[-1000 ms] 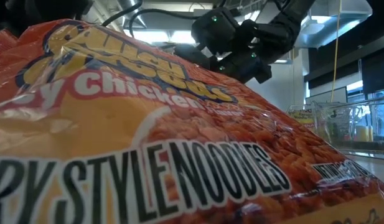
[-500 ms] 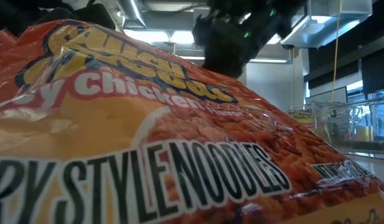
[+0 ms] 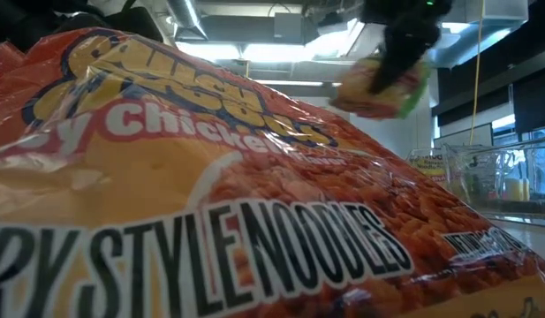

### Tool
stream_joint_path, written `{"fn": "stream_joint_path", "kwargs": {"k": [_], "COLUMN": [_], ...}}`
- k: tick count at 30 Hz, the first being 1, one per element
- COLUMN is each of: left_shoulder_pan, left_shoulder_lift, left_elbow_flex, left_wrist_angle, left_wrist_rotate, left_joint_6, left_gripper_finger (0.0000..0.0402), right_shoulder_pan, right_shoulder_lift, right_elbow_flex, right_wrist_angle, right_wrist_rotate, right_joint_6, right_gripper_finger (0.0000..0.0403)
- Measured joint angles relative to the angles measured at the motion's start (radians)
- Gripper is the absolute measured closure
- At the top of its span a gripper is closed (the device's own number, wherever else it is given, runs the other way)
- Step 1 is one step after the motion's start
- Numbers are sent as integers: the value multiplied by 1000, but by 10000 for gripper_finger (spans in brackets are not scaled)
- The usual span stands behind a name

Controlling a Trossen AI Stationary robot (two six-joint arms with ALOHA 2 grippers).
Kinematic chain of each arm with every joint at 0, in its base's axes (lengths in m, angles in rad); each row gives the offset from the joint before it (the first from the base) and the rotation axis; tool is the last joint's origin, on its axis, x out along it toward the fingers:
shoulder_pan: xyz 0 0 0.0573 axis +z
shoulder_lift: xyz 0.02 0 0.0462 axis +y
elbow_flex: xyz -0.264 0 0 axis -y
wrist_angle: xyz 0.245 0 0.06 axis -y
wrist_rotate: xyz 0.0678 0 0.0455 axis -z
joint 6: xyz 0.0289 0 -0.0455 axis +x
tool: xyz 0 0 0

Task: Sort Maruchan noodles
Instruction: Put the green noodle pack into the top right transparent bin

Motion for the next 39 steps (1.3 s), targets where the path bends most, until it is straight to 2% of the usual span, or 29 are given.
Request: {"fn": "stream_joint_path", "kwargs": {"k": [8,14,23,30,39], "left_shoulder_pan": [0,0,0,4,7], "left_shoulder_lift": [0,0,0,0,0], "left_elbow_flex": [0,0,0,0,0], "left_wrist_angle": [0,0,0,0,0], "left_wrist_rotate": [-1,-2,-3,-20,-21], "left_joint_6": [0,0,1,7,7], "left_gripper_finger": [268,268,268,268,268], "right_shoulder_pan": [-152,-277,-400,-428,-427], "right_shoulder_lift": [-131,-133,-129,-129,-130], "right_elbow_flex": [0,-6,-189,-373,-459], "right_wrist_angle": [-293,-417,-263,-77,37], "right_wrist_rotate": [130,133,96,47,55], "right_joint_6": [-154,-241,-480,-603,-623], "right_gripper_finger": [284,284,284,284,276]}}
